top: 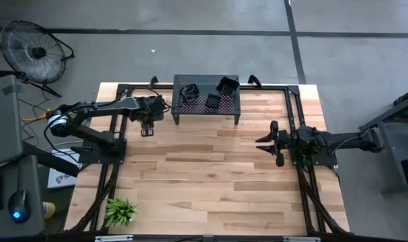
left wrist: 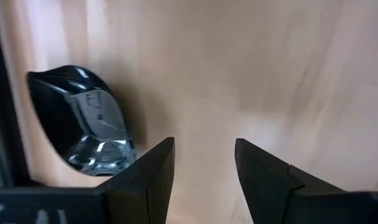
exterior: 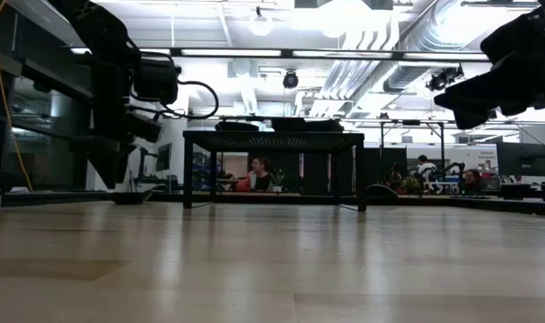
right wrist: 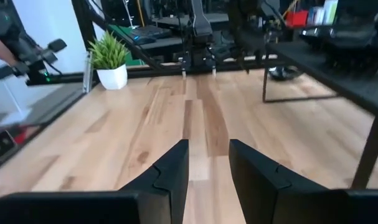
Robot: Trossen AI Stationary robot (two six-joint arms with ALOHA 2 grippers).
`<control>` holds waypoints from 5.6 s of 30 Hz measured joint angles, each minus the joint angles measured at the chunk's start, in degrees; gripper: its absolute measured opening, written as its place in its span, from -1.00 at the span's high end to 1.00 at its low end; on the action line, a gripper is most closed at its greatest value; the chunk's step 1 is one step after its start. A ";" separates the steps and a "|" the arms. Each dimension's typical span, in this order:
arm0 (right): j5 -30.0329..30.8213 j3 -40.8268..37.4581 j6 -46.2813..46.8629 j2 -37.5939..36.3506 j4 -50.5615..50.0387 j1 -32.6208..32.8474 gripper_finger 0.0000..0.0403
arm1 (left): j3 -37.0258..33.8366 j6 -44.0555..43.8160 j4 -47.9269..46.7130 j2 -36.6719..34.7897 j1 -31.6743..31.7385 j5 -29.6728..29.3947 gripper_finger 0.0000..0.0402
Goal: Pick & Place Mini shaped plates
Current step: Stack the black leaf-shaped plate on top of the black leaf-shaped plate on the shelf
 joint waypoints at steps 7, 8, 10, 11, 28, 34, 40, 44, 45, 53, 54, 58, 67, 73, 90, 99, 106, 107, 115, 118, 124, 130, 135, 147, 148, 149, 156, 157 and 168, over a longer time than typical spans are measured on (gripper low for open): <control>-0.18 0.00 2.24 0.07 0.01 0.00 0.45 | 0.00 0.72 0.94 0.50 2.13 -2.99 0.19; -0.17 0.00 1.95 0.07 0.01 0.00 0.45 | 0.00 0.77 1.24 0.98 2.92 -2.98 0.19; -0.07 -0.02 1.93 0.07 0.04 0.00 0.45 | 0.00 0.77 1.98 2.20 4.85 -2.51 0.19; -0.04 -0.02 1.94 0.07 0.05 0.00 0.45 | 0.00 0.79 2.18 2.74 5.80 -1.98 0.19; 0.00 -0.02 1.86 0.07 0.16 0.00 0.45 | -0.04 6.36 7.72 6.34 10.95 -5.26 0.19; 0.00 -0.02 1.90 0.07 0.20 0.00 0.45 | -0.04 8.02 5.84 6.34 11.47 -7.43 0.19; 0.01 -0.02 1.86 0.07 0.23 0.00 0.45 | -1.72 9.84 6.58 6.34 14.19 -7.45 0.19; 0.02 -0.02 1.86 0.07 0.25 0.00 0.45 | -2.68 11.83 7.36 6.34 16.47 -6.16 0.19; 0.02 -0.02 1.83 0.07 0.26 0.00 0.45 | -2.69 12.39 7.37 6.34 16.93 -6.07 0.19; 0.02 -0.04 1.86 0.07 0.27 0.00 0.45 | -2.69 14.93 8.06 6.34 17.18 -4.38 0.19; 0.02 -0.04 1.83 0.07 0.27 0.00 0.45 | -2.69 15.21 8.08 6.34 17.18 -4.20 0.19; 0.01 -0.04 1.85 0.07 0.29 0.00 0.45 | -2.69 15.42 8.14 6.32 17.18 -3.73 0.19; 0.00 -0.04 1.83 0.07 0.29 0.00 0.45 | -2.48 16.00 8.52 6.19 17.18 -1.94 0.31; 0.00 -0.04 1.89 0.06 0.29 0.00 0.45 | -1.13 16.20 8.75 6.19 17.18 -1.39 0.40; 0.00 -0.04 1.86 0.07 0.30 0.00 0.45 | -0.94 24.79 9.15 6.19 17.16 0.34 0.42; -0.01 -0.04 1.87 0.05 0.31 0.00 0.45 | -0.69 26.25 9.35 6.19 16.71 -0.11 0.42; -0.02 -0.04 1.86 0.06 0.31 0.01 0.45 | 1.68 28.89 9.91 6.18 13.88 -0.47 0.42; -0.02 -0.04 1.86 0.06 0.30 0.00 0.45 | 1.70 29.25 10.26 6.16 13.42 -1.12 0.42; -0.01 -0.04 1.86 0.05 0.31 0.01 0.45 | 1.70 32.26 11.03 6.16 13.05 -3.10 0.42; -0.02 -0.04 1.90 0.05 0.31 0.02 0.45 | 1.70 32.66 10.75 6.16 13.05 -1.40 0.42; -0.02 -0.04 1.86 0.07 0.30 0.02 0.45 | 1.68 33.33 10.44 6.16 13.03 1.09 0.42; -0.02 -0.04 1.87 0.06 0.30 0.01 0.45 | 1.66 34.86 9.84 6.16 13.03 1.70 0.39; -0.02 -0.04 1.90 0.05 0.31 0.01 0.45 | 1.66 34.80 9.78 6.16 13.03 1.91 0.16; -0.02 -0.04 1.86 0.06 0.30 0.01 0.45 | 1.64 34.03 11.88 6.19 13.05 1.06 -0.10; -0.02 -0.04 1.89 0.05 0.31 0.02 0.45 | 1.63 33.72 12.14 6.19 13.05 1.10 -0.10; -0.02 -0.04 1.90 0.05 0.31 0.01 0.45 | 1.64 33.71 12.30 6.24 13.05 1.15 -0.10; -0.02 -0.04 1.86 0.07 0.31 0.02 0.45 | 1.60 33.46 12.22 9.33 13.05 0.08 -0.10; -0.02 -0.04 1.89 0.05 0.30 0.01 0.45 | 1.60 33.43 12.46 9.76 13.05 -0.26 -0.10; -0.01 -0.04 1.86 0.05 0.30 0.01 0.45 | 1.60 31.75 13.98 11.02 13.05 -3.92 -0.10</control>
